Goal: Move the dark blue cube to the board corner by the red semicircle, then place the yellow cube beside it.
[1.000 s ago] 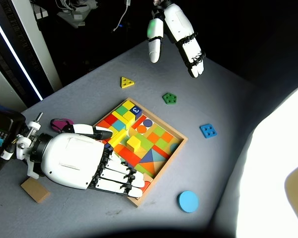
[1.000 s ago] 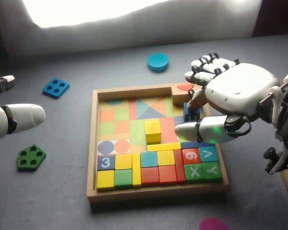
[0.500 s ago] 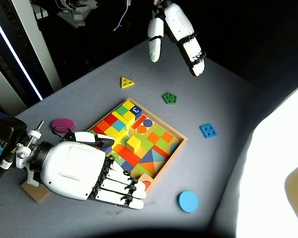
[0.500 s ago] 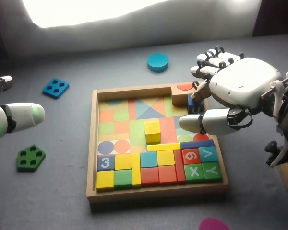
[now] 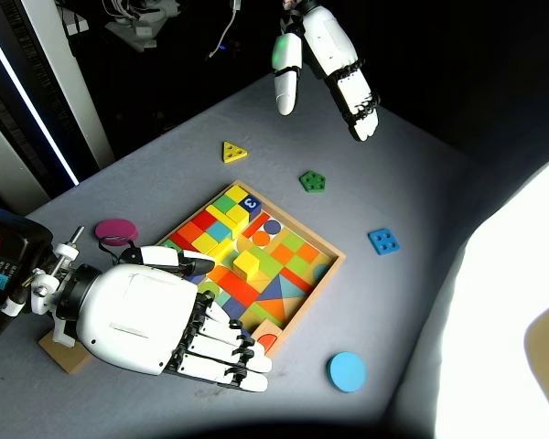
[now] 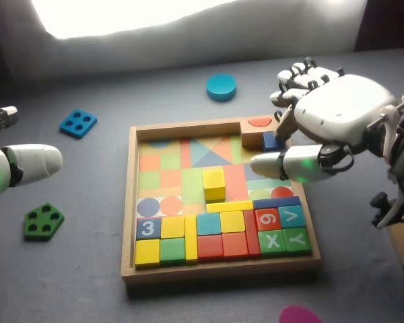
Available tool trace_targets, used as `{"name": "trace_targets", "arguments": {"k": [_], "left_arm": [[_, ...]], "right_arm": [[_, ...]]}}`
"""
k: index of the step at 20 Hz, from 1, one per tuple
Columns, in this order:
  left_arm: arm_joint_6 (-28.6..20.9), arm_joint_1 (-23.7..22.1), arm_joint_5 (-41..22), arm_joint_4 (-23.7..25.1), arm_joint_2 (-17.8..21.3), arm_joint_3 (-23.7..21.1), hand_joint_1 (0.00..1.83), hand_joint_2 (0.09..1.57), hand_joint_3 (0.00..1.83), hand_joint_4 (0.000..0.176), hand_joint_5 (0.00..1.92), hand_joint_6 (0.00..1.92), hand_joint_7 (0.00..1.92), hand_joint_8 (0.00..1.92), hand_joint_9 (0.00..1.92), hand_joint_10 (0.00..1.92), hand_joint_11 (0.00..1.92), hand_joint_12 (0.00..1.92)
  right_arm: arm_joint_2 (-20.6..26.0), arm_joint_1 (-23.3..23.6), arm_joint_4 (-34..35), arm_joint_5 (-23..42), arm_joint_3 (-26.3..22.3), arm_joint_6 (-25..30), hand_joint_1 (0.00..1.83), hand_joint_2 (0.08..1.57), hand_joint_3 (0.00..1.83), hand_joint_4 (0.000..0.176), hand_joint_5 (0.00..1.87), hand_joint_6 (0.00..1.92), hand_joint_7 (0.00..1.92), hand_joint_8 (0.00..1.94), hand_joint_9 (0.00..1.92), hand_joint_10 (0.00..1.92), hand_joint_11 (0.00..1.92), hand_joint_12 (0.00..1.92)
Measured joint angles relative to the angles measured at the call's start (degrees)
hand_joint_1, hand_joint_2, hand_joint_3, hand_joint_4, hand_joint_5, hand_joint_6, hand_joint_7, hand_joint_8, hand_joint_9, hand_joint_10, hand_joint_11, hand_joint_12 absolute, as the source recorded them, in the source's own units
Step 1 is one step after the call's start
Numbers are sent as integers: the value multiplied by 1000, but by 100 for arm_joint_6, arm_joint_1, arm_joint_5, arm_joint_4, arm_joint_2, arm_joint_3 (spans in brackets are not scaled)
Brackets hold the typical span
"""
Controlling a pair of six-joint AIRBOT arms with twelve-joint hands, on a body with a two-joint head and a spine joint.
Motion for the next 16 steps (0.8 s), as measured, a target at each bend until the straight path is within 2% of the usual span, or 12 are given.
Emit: {"name": "trace_targets", "arguments": {"k": [5, 10, 12, 13, 16], "left_arm": [[-2, 0, -4, 0, 4, -13, 0, 1081, 0, 0, 0, 0, 7, 2, 5, 1, 0, 150], [-2, 0, -2, 2, 4, -17, 0, 1081, 1, 0, 0, 0, 0, 0, 0, 0, 0, 106], [-2, 0, -4, 0, 4, -17, 0, 1089, 4, 0, 0, 0, 0, 0, 0, 0, 0, 106], [-2, 0, -4, 2, 4, -17, 0, 1086, 3, 0, 0, 0, 1, 0, 0, 0, 0, 108], [-24, 0, -2, 4, 4, -17, 0, 1093, 5, 0, 4, 2, 27, 6, 5, 2, 0, 179]], "right_arm": [[144, 282, 24, 179, -146, 175, 0, 1067, 1, 7, 830, 5, 291, 8, 18, 3, 0, 0], [168, 407, 2, 101, -595, 236, 0, 1069, 1, 0, 831, 5, 294, 6, 21, 3, 0, 0], [90, 470, 4, 0, -656, 380, 0, 1068, 0, 0, 836, 6, 323, 16, 38, 10, 0, 0], [35, 470, 2, -31, -671, 409, 0, 1067, 0, 6, 831, 4, 318, 12, 30, 6, 0, 0], [-160, 463, -4, -289, -708, 404, 0, 1066, 0, 0, 836, 5, 258, 0, 9, 0, 0, 0]]}}
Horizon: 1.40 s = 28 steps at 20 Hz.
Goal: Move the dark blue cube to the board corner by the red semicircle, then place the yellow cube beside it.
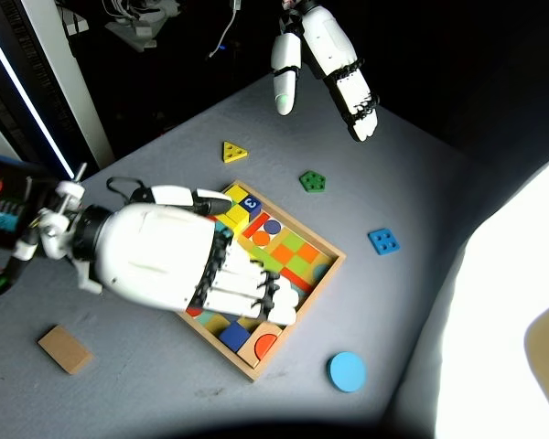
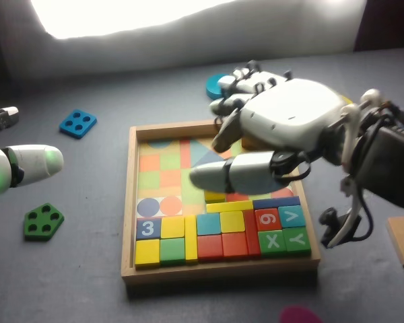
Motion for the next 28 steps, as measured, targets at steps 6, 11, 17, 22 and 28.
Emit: {"name": "trace_targets", "arguments": {"k": [6, 11, 17, 22, 28], "left_arm": [[0, 0, -2, -2, 0, 0, 0, 1082, 0, 0, 0, 0, 3, 2, 0, 0, 0, 100], [0, 0, -2, -4, 0, 0, 0, 1089, 2, 0, 20, 4, 28, 4, 18, 4, 0, 197], [0, 0, -2, -4, 0, 0, 0, 1088, 1, 0, 12, 1, 20, 3, 10, 2, 0, 180], [0, 0, -2, -4, 0, 0, 0, 1101, 3, 0, 16, 1, 26, 3, 9, 2, 0, 105], [0, 0, -2, -7, 0, 0, 0, 1110, 2, 0, 15, 4, 13, 3, 0, 0, 0, 86]], "right_arm": [[-319, -72, -11, -52, 142, -52, 0, 1065, 0, 10, 815, 1, 278, 13, 0, 0, 0, 0], [-398, -177, -11, -31, 245, -129, 0, 1069, 1, 10, 819, 1, 267, 3, 0, 0, 0, 0], [-413, -299, 4, -7, 258, -304, 0, 1076, 3, 0, 820, 1, 250, 1, 1, 0, 0, 0], [-442, -334, -9, -2, 280, -339, 0, 1073, 1, 6, 808, 0, 261, 7, 0, 0, 0, 0], [-446, -398, -85, 74, 442, -417, 0, 1075, 2, 2, 808, 0, 276, 2, 0, 0, 0, 0]]}}
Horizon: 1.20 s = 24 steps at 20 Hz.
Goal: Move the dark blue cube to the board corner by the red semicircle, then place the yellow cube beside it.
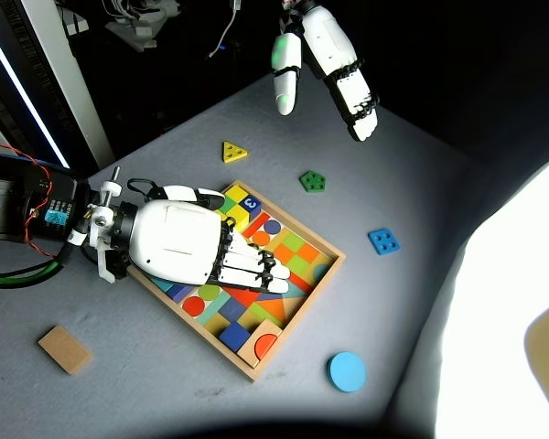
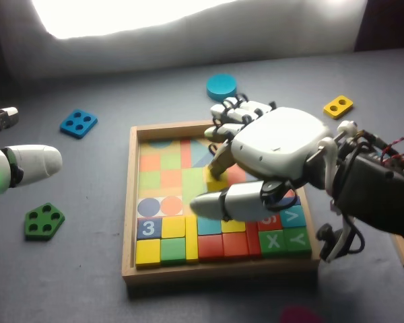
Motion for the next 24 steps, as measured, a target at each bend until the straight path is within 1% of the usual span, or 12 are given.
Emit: {"name": "trace_targets", "arguments": {"k": [3, 5, 6, 8, 9, 11, 13, 16, 18, 19, 22, 24], "left_arm": [[0, 0, 0, 2, 0, 0, 0, 1098, 0, 0, 20, 3, 24, 3, 10, 2, 0, 130], [0, 0, 0, 2, 0, 0, 0, 1103, 1, 0, 33, 8, 28, 4, 9, 2, 0, 127], [-2, 0, 0, 0, 0, 0, 0, 1102, 0, 0, 32, 5, 27, 2, 1, 0, 0, 100], [-2, 0, 0, 2, 0, 0, 0, 1098, 0, 0, 12, 0, 2, 1, 0, 0, 0, 33], [-4, 0, -2, -2, 0, 0, 0, 1104, 1, 0, 26, 6, 16, 6, 8, 3, 17, 43], [-7, 0, -2, 4, 0, 0, 0, 1097, 0, 0, 32, 2, 24, 2, 7, 2, 0, 117], [-13, 0, 0, 0, 0, 0, 0, 1093, 0, 0, 18, 0, 12, 0, 0, 0, 0, 82], [-13, 0, 0, 0, 0, 0, 0, 1104, 2, 0, 28, 4, 24, 5, 9, 3, 0, 171], [-13, 0, 0, 2, 0, 0, 0, 1105, 3, 0, 30, 4, 29, 6, 13, 4, 0, 177], [-13, 0, 0, 0, 0, 0, 0, 1113, 4, 0, 9, 6, 11, 7, 2, 0, 0, 101], [-15, 0, -2, 2, 0, 0, 0, 1110, 1, 0, 10, 3, 20, 3, 11, 3, 0, 140], [-15, 0, 0, 2, 0, 0, 0, 1098, 0, 0, 2, 0, 5, 1, 1, 0, 0, 139]], "right_arm": [[31, -20, 7, 94, 234, 22, 0, 1074, 1, 0, 833, 11, 289, 8, 8, 3, 0, 0], [79, -42, 7, 131, 289, 39, 0, 1072, 0, 0, 839, 12, 275, 1, 0, 0, 0, 0], [90, -42, 9, 133, 321, 37, 0, 1069, 0, 6, 834, 9, 275, 1, 4, 1, 0, 0], [149, -68, -4, 142, 337, 33, 0, 1068, 0, 8, 841, 11, 263, 1, 0, 0, 0, 0], [170, -76, 0, 153, 339, 20, 0, 1074, 1, 0, 848, 13, 257, 0, 0, 0, 0, 0], [195, -79, 4, 166, 352, 0, 0, 1076, 2, 0, 842, 9, 259, 1, 0, 0, 0, 0], [214, -79, 7, 166, 376, -2, 0, 1075, 1, 0, 843, 9, 284, 11, 4, 2, 0, 0], [225, -79, 7, 162, 398, -2, 0, 1075, 1, 0, 833, 4, 281, 8, 2, 1, 0, 0], [223, -79, 4, 155, 415, 0, 0, 1073, 0, 5, 829, 2, 273, 3, 2, 1, 0, 0], [219, -79, 4, 155, 426, 0, 0, 1072, 0, 3, 840, 6, 287, 8, 10, 4, 0, 0], [140, -79, 0, 227, 525, 4, 0, 1074, 1, 0, 831, 2, 260, 0, 1, 0, 0, 0], [136, -79, -2, 234, 546, 7, 0, 1075, 1, 0, 852, 10, 293, 13, 25, 10, 0, 0]]}}
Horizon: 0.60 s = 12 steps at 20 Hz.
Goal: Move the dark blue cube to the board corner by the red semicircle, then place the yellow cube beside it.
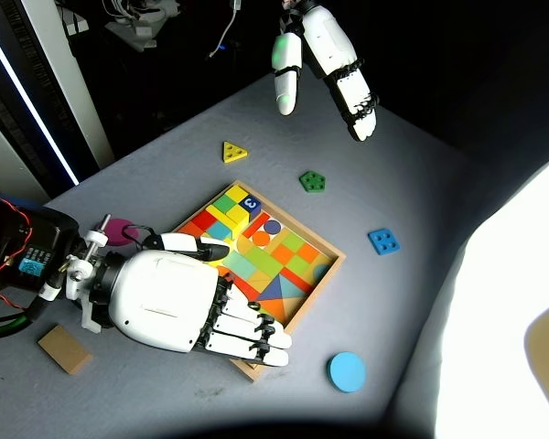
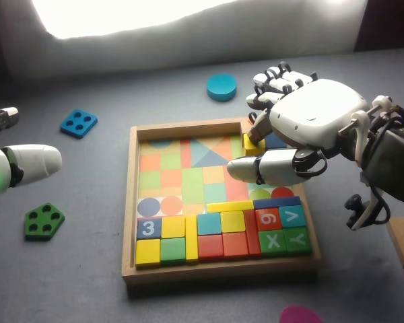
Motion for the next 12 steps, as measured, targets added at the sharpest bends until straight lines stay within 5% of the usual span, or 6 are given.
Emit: {"name": "trace_targets", "arguments": {"k": [12], "left_arm": [[-7, 0, -2, -2, 0, 0, 0, 1099, 0, 0, 24, 4, 8, 0, 0, 0, 0, 135]], "right_arm": [[533, 584, 96, 160, -417, -131, 0, 1078, 2, 0, 836, 6, 287, 5, 12, 3, 0, 0]]}}
